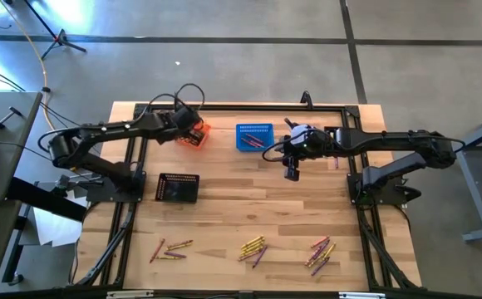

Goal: Sort crayons
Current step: Put the yellow crayon into the orange bin

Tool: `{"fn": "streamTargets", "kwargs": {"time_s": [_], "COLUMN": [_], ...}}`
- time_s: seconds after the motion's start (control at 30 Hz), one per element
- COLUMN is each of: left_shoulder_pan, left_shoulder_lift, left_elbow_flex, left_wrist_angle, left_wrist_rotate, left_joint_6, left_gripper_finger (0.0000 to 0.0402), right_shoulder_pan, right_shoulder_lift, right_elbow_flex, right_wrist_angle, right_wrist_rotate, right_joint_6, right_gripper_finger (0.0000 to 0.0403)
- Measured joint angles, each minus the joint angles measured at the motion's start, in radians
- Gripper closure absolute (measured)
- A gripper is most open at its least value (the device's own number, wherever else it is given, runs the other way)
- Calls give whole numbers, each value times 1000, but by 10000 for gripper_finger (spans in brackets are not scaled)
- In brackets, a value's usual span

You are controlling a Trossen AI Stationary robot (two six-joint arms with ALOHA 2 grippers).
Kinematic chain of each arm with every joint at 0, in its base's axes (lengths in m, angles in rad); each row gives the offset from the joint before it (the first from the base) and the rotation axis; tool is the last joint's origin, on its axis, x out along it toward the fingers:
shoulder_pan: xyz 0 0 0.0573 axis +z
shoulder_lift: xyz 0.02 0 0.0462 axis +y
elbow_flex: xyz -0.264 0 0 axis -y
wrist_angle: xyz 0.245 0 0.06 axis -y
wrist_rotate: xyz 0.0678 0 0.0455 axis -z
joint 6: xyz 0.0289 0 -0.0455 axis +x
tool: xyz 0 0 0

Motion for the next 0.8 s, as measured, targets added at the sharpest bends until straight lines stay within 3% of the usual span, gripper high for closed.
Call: {"fn": "streamTargets", "kwargs": {"time_s": [0.23,0.53,0.63,0.8], "left_shoulder_pan": [72,76,71,15], "left_shoulder_lift": [0,1,1,1], "left_elbow_flex": [0,0,0,0], "left_wrist_angle": [22,24,69,336], "left_wrist_rotate": [40,49,172,518], "left_joint_6": [42,104,102,173], "left_gripper_finger": [361,308,301,304], "right_shoulder_pan": [0,0,-9,-100], "right_shoulder_lift": [0,0,0,0], "right_elbow_flex": [0,0,0,-29], "right_wrist_angle": [0,-33,-148,-292], "right_wrist_rotate": [0,-6,7,52], "right_joint_6": [0,1,34,172], "right_gripper_finger": [273,273,273,273]}}
